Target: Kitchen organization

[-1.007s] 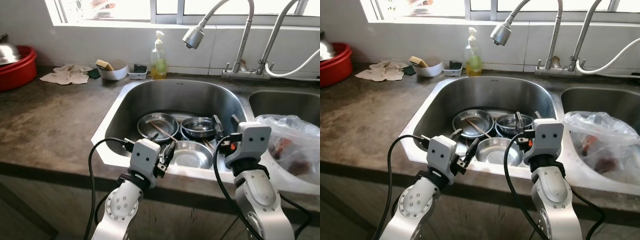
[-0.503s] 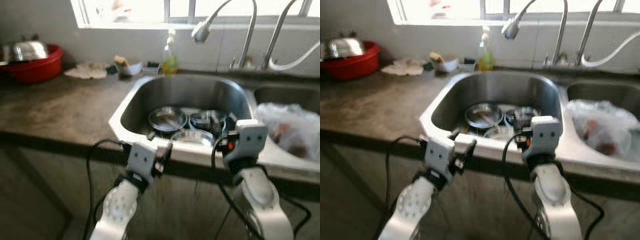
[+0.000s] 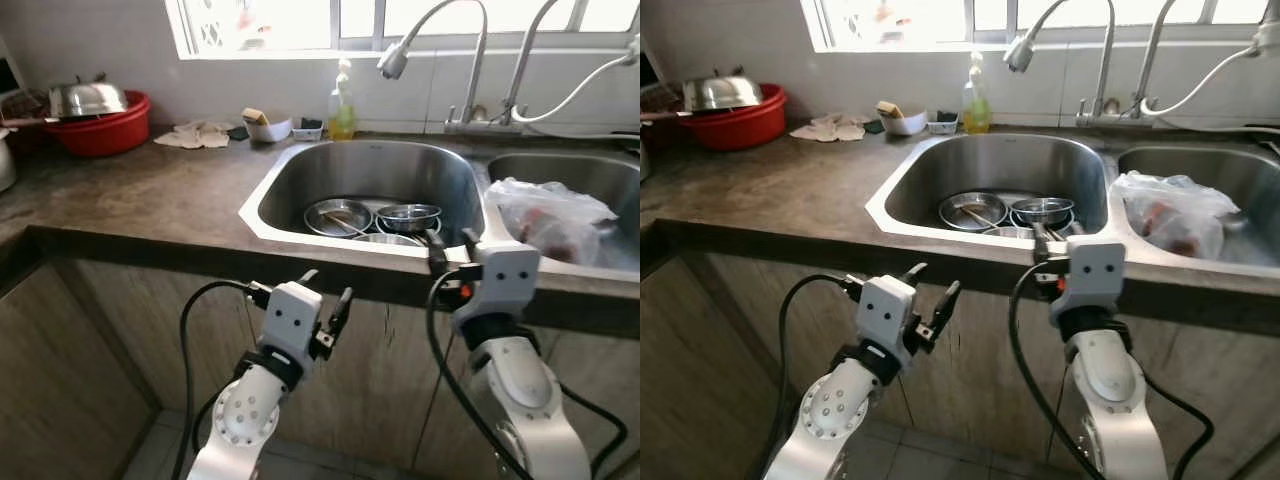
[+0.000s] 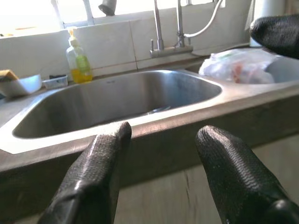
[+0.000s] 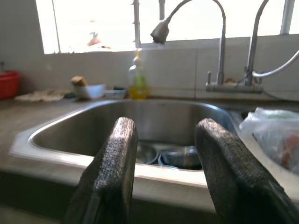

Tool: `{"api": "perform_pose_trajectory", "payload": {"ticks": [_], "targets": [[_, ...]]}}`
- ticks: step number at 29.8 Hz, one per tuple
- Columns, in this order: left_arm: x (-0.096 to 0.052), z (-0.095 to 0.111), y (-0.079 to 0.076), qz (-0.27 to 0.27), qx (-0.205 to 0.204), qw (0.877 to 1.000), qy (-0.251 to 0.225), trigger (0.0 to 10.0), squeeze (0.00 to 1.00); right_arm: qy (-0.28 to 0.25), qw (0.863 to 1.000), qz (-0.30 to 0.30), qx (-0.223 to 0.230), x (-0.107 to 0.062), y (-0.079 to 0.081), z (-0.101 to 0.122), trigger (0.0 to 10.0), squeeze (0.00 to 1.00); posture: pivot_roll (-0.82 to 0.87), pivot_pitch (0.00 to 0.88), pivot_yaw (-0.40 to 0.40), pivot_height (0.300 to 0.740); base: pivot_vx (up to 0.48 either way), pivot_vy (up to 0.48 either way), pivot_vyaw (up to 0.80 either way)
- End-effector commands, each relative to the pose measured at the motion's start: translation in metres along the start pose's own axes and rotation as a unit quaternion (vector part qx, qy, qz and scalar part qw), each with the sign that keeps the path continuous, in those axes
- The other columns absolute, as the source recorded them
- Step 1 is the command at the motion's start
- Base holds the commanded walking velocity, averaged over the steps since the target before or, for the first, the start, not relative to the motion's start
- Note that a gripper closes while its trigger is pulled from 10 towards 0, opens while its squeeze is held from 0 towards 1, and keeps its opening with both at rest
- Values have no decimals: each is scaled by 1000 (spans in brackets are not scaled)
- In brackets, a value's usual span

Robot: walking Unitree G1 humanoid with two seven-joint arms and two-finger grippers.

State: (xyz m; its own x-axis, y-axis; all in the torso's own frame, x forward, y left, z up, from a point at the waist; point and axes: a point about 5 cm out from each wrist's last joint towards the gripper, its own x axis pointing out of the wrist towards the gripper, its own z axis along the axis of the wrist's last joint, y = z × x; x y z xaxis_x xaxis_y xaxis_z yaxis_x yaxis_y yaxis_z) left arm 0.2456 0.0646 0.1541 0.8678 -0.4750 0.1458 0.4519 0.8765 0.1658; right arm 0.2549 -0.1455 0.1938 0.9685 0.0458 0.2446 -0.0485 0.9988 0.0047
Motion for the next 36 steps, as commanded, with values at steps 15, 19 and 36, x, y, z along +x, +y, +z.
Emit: {"api": "perform_pose_trajectory", "payload": {"ticks": [15, 19, 36], "targets": [[-2, 0, 1, 4, -1, 1000, 1, 10000, 0, 7, 1000, 9, -11, 0, 3, -2, 10000, 0, 1, 0, -1, 740, -289, 0, 0], [-2, 0, 2, 7, -5, 1000, 0, 10000, 0, 13, 1000, 14, -13, -2, 3, -5, 10000, 0, 3, 0, -1, 740, 0, 0, 0], [0, 2, 2, 11, 3, 1000, -2, 10000, 0, 29, 999, 19, -16, -6, 4, -13, 10000, 0, -1, 0, -3, 740, 61, 0, 0]]}}
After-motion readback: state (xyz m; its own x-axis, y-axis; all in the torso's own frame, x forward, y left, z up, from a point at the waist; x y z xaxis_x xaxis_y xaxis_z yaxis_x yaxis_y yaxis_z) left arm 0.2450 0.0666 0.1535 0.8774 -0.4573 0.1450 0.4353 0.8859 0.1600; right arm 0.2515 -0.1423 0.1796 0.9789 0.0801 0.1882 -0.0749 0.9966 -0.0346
